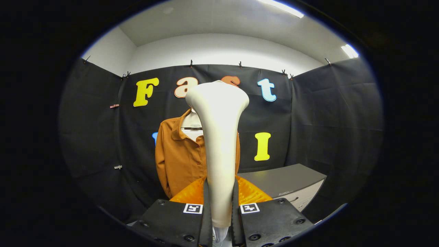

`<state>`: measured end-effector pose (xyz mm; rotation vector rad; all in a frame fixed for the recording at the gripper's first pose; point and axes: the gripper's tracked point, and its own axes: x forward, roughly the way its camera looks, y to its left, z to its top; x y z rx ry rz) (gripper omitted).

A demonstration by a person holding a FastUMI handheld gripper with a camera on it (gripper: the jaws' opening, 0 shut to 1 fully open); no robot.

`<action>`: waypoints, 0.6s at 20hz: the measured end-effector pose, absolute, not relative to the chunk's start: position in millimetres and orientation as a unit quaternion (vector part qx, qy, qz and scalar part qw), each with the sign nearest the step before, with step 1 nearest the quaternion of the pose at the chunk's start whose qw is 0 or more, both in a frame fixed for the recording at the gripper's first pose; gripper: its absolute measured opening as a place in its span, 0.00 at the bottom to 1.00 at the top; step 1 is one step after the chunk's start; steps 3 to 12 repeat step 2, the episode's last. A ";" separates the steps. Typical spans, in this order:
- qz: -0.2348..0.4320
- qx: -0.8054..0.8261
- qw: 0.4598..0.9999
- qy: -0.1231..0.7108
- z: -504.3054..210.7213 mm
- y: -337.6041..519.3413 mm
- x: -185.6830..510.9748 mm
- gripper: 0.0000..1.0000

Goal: Iron the clothes twice with a garment steamer, once on the left side and once on the right side.

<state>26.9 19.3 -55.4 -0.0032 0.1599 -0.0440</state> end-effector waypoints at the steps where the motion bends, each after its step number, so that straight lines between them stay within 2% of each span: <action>1: -0.022 -0.001 0.997 0.080 -55.2 18.8 27.0 0.25; 12: -0.022 -0.001 0.997 0.080 -55.1 18.8 27.2 0.25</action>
